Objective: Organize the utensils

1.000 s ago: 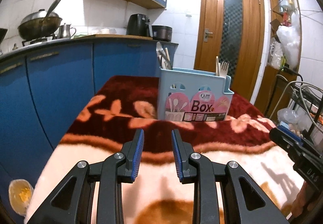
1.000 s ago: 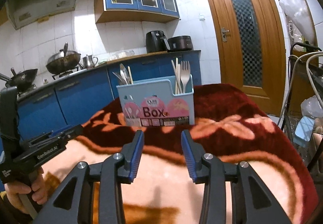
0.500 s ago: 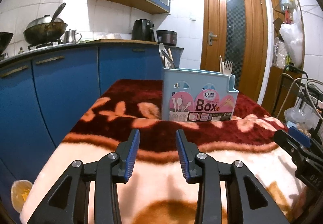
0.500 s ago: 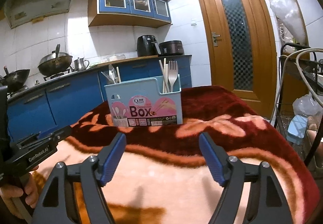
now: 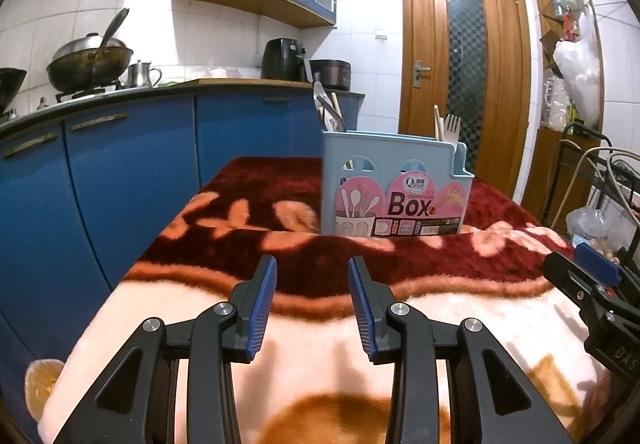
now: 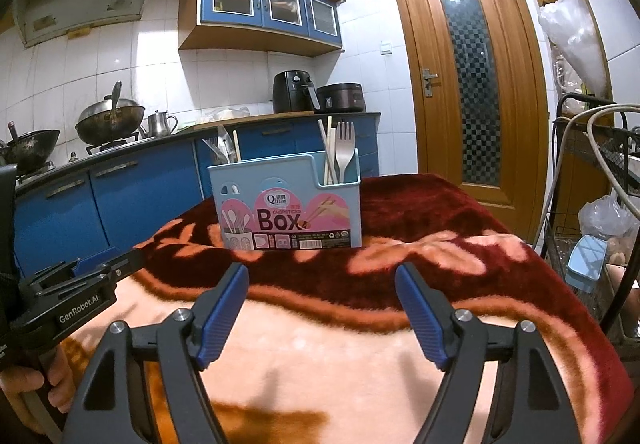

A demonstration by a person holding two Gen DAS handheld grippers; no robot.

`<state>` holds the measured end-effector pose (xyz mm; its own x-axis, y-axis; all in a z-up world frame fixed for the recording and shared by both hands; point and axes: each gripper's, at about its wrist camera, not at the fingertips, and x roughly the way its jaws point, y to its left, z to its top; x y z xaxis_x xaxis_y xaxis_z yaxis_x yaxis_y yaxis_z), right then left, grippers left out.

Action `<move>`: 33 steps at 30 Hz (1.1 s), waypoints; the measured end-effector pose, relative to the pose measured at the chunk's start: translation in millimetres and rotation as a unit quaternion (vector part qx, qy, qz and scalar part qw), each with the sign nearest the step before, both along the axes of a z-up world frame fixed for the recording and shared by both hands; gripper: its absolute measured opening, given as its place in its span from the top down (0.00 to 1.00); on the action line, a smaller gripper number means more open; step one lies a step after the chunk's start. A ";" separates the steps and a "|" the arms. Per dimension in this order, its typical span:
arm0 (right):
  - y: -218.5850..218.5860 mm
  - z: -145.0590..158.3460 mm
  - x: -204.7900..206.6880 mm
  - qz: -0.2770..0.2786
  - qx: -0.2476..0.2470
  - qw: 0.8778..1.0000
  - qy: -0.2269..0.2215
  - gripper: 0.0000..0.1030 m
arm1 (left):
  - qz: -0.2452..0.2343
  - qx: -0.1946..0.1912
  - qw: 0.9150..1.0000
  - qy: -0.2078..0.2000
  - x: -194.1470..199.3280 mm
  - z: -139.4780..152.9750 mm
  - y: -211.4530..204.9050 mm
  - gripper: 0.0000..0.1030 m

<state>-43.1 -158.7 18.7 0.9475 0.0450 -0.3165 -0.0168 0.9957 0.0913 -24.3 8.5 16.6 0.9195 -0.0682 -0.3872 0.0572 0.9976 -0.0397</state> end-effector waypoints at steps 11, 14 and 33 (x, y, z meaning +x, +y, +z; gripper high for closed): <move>-0.2 -0.3 -0.1 0.000 0.001 1.000 0.000 0.24 | 0.008 0.014 1.000 -0.006 -1.9 0.9 -3.6 0.63; 0.1 -0.1 0.0 0.000 0.000 1.000 0.000 0.24 | 0.008 0.014 1.000 -0.007 -1.3 0.9 -3.1 0.63; 0.6 -0.1 -0.1 0.000 0.000 1.000 0.000 0.24 | 0.009 0.015 1.000 -0.009 -2.1 0.8 -3.8 0.63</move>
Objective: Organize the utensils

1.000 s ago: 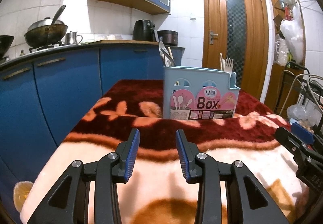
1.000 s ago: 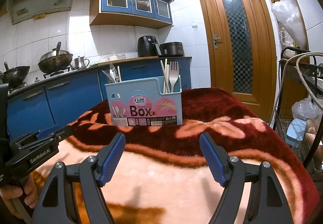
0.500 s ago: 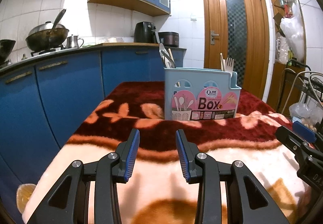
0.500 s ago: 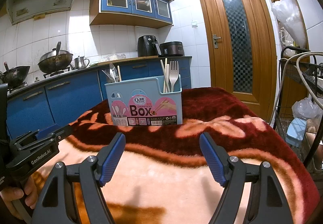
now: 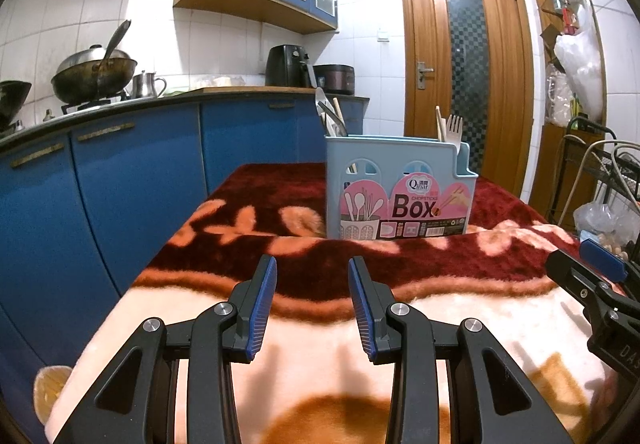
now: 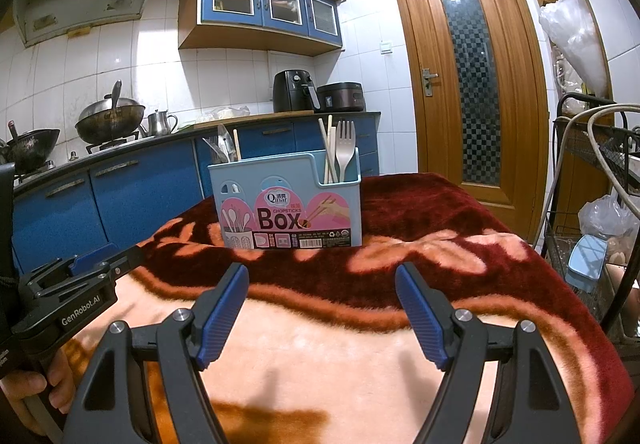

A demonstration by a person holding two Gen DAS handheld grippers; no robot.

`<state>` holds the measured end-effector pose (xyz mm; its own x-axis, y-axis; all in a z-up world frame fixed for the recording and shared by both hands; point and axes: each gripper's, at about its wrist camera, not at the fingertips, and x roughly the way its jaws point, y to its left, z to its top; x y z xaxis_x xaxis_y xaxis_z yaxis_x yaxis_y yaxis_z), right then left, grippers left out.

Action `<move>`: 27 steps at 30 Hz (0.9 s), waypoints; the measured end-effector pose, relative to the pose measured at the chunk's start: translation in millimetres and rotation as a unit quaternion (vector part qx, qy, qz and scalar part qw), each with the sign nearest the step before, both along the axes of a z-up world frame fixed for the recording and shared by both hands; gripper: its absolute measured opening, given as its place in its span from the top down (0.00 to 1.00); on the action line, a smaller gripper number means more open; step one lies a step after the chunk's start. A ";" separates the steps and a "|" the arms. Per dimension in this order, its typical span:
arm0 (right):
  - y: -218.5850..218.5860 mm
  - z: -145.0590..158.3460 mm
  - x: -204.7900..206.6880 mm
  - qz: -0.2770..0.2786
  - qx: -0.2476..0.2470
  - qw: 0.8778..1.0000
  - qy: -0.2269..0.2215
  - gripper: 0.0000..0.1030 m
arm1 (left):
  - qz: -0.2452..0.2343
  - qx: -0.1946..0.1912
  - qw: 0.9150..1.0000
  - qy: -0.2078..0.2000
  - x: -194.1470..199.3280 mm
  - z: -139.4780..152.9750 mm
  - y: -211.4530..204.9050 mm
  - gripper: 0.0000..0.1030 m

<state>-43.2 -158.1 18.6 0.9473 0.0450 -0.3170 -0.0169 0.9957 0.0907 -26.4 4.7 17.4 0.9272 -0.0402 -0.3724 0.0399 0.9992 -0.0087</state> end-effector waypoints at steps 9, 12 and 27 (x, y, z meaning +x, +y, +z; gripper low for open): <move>-0.3 -0.1 0.0 0.000 0.000 1.000 0.000 0.24 | 0.000 0.000 1.000 -0.001 -0.2 0.6 0.6 0.63; -0.2 -0.1 -0.1 0.000 0.000 1.000 0.000 0.24 | 0.000 0.001 1.000 -0.001 -0.7 0.4 0.0 0.63; -0.1 0.1 -0.1 0.000 0.000 1.000 0.000 0.24 | 0.000 0.001 1.000 -0.003 -1.0 1.3 0.5 0.63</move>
